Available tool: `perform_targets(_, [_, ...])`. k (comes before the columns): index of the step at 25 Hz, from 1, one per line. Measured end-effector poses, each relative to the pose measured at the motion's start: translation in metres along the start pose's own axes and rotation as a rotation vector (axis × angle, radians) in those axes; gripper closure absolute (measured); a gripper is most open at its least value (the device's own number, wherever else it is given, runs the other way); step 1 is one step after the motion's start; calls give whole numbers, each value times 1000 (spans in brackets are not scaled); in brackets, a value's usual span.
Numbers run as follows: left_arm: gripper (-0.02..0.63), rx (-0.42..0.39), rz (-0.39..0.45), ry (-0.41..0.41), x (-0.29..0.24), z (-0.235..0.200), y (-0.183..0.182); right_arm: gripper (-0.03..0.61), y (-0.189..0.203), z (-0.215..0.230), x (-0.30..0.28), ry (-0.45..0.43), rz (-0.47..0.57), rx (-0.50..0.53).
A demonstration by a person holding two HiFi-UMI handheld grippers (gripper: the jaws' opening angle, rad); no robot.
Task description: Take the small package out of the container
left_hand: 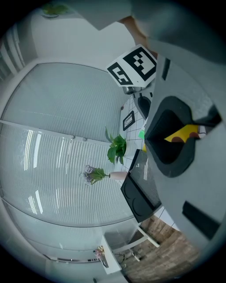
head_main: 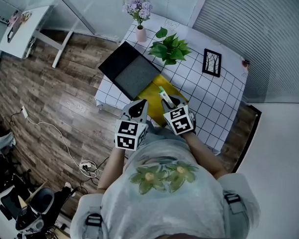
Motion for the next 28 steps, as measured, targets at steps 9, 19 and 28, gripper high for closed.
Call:
perform_targets(9, [607,-14,5,6,1,6,-3,488,-12,-4,21,2,44,20])
perform_targets(19, [607,-33,11,12,5,8,-5,488,-29,-19,51,-15,105,50])
perform_targets(28, [607,-54,26,28,13,13,-9,488,-44,-31,69,-14,147,82])
Point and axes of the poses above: the fingertips, and each gripper's own axes: x backward along the fingers, z to its right, y out of its underside, the point moved 5 cm from there along x, backward along the fingers, and after that the axes turned 13 degrees about -y, right-handed, at the moved point
